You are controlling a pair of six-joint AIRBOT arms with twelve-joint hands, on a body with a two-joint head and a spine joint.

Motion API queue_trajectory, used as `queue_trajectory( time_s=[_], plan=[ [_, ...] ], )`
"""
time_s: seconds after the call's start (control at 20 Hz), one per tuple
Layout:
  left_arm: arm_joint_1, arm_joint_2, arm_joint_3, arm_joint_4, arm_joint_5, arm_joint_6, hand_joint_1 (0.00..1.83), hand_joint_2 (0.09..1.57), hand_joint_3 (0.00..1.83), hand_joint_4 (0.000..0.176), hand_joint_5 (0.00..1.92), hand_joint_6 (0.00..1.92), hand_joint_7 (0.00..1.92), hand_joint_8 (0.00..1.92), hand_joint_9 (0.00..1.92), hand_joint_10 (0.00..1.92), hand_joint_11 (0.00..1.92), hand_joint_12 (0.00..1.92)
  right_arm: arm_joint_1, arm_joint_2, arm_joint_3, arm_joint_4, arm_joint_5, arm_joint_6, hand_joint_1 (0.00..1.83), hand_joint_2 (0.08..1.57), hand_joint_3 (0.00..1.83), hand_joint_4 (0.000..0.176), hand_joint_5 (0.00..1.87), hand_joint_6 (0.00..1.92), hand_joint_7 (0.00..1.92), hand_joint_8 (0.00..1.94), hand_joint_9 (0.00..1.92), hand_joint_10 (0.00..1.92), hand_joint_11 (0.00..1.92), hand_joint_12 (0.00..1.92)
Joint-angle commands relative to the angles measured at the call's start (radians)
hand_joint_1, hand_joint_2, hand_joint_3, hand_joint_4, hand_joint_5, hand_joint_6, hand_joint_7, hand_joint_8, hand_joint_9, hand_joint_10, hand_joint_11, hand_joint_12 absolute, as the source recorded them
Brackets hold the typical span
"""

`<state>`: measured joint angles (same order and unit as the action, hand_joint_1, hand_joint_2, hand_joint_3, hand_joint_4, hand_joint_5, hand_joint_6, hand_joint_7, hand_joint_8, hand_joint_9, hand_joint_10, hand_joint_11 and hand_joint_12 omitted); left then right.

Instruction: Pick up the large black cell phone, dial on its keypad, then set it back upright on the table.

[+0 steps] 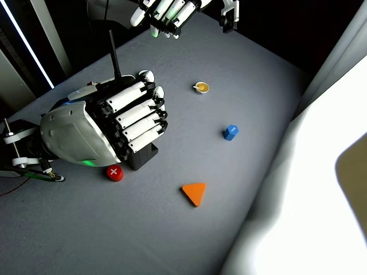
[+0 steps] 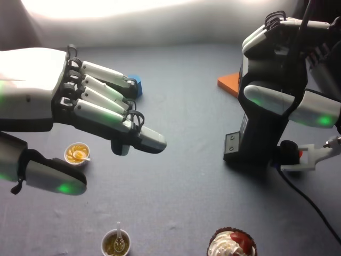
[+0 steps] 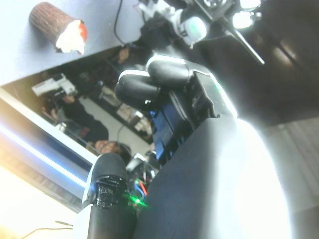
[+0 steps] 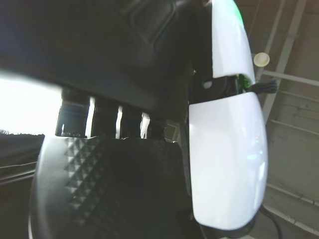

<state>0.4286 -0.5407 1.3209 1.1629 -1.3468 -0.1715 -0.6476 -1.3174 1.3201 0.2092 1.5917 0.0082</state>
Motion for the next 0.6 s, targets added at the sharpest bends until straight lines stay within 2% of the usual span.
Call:
queue_trajectory(
  time_s=[0.0, 0.05, 0.1, 0.15, 0.2, 0.25, 0.3, 0.4, 0.45, 0.5, 0.55],
  plan=[
    [-0.024, 0.000, -0.004, -0.088, -0.069, -0.005, 0.23, 1.39, 0.00, 0.002, 0.41, 0.00, 0.60, 1.09, 0.57, 1.59, 0.33, 1.92, -0.001, 0.007, 0.004, -0.005, 0.129, 0.019, 1.49, 1.10, 0.00, 0.000, 1.01, 0.67, 0.97, 0.90, 0.95, 1.14, 0.85, 1.61],
    [-0.024, 0.000, -0.004, -0.088, -0.069, -0.005, 0.25, 1.38, 0.00, 0.007, 0.43, 0.00, 0.61, 1.09, 0.58, 1.59, 0.35, 1.92, -0.002, 0.007, 0.005, -0.005, 0.129, 0.019, 1.38, 1.13, 0.00, 0.000, 0.93, 0.85, 0.92, 1.06, 0.92, 1.35, 0.89, 1.35],
    [-0.024, 0.000, -0.004, -0.087, -0.069, -0.005, 0.25, 1.38, 0.00, 0.007, 0.43, 0.00, 0.61, 1.09, 0.58, 1.59, 0.35, 1.92, -0.003, 0.007, 0.005, -0.005, 0.130, 0.019, 1.38, 1.13, 0.00, 0.000, 0.93, 0.85, 0.92, 1.06, 0.92, 1.35, 0.89, 1.35],
    [-0.024, 0.000, -0.004, -0.083, -0.068, -0.005, 0.24, 1.38, 0.00, 0.005, 0.43, 0.00, 0.61, 1.09, 0.59, 1.59, 0.34, 1.91, -0.005, 0.006, 0.006, -0.005, 0.130, 0.019, 1.47, 1.12, 0.00, 0.000, 0.93, 0.78, 0.89, 1.04, 0.91, 1.24, 0.87, 1.55],
    [-0.024, 0.000, -0.004, -0.080, -0.067, -0.005, 0.24, 1.38, 0.00, 0.005, 0.43, 0.00, 0.61, 1.09, 0.59, 1.59, 0.34, 1.91, -0.006, 0.006, 0.006, -0.005, 0.130, 0.019, 1.47, 1.12, 0.00, 0.000, 0.93, 0.78, 0.89, 1.04, 0.91, 1.24, 0.87, 1.55],
    [-0.024, 0.000, -0.004, -0.078, -0.066, -0.005, 0.24, 1.39, 0.00, 0.000, 0.43, 0.00, 0.60, 1.10, 0.58, 1.60, 0.36, 1.92, -0.007, 0.006, 0.005, -0.005, 0.130, 0.019, 1.49, 1.13, 0.00, 0.000, 0.93, 0.78, 0.88, 1.05, 0.89, 1.25, 0.82, 1.64],
    [-0.024, 0.000, -0.004, -0.078, -0.064, -0.004, 0.24, 1.39, 0.00, 0.000, 0.43, 0.00, 0.62, 1.09, 0.61, 1.57, 0.39, 1.90, -0.008, 0.005, 0.006, -0.005, 0.130, 0.019, 1.49, 1.12, 0.00, 0.000, 0.98, 0.72, 0.91, 1.02, 0.91, 1.21, 0.80, 1.64],
    [-0.024, 0.000, -0.004, -0.075, -0.066, -0.004, 0.24, 1.39, 0.00, 0.001, 0.42, 0.00, 0.63, 1.07, 0.62, 1.55, 0.38, 1.90, -0.008, 0.004, 0.006, -0.006, 0.130, 0.019, 1.49, 1.11, 0.00, 0.000, 0.99, 0.72, 0.92, 1.00, 0.93, 1.18, 0.78, 1.64],
    [-0.024, 0.000, -0.004, -0.072, -0.067, -0.004, 0.24, 1.38, 0.00, 0.006, 0.42, 0.00, 0.63, 1.07, 0.63, 1.55, 0.35, 1.89, -0.008, 0.003, 0.006, -0.007, 0.130, 0.019, 1.40, 1.13, 0.00, 0.000, 0.93, 0.84, 0.92, 1.06, 0.91, 1.31, 0.81, 1.41],
    [-0.024, -0.001, -0.004, -0.073, -0.071, -0.005, 0.24, 1.38, 0.00, 0.001, 0.42, 0.00, 0.62, 1.08, 0.62, 1.56, 0.36, 1.91, -0.008, 0.002, 0.006, -0.009, 0.130, 0.019, 1.38, 1.13, 0.00, 0.000, 0.93, 0.86, 0.91, 1.08, 0.90, 1.36, 0.83, 1.34],
    [-0.024, 0.000, -0.003, -0.073, -0.074, -0.006, 0.24, 1.38, 0.00, 0.005, 0.42, 0.00, 0.62, 1.08, 0.63, 1.56, 0.37, 1.90, -0.008, 0.001, 0.006, -0.010, 0.130, 0.019, 1.47, 1.12, 0.00, 0.000, 0.99, 0.71, 0.91, 1.02, 0.92, 1.24, 0.80, 1.60]
  ],
)
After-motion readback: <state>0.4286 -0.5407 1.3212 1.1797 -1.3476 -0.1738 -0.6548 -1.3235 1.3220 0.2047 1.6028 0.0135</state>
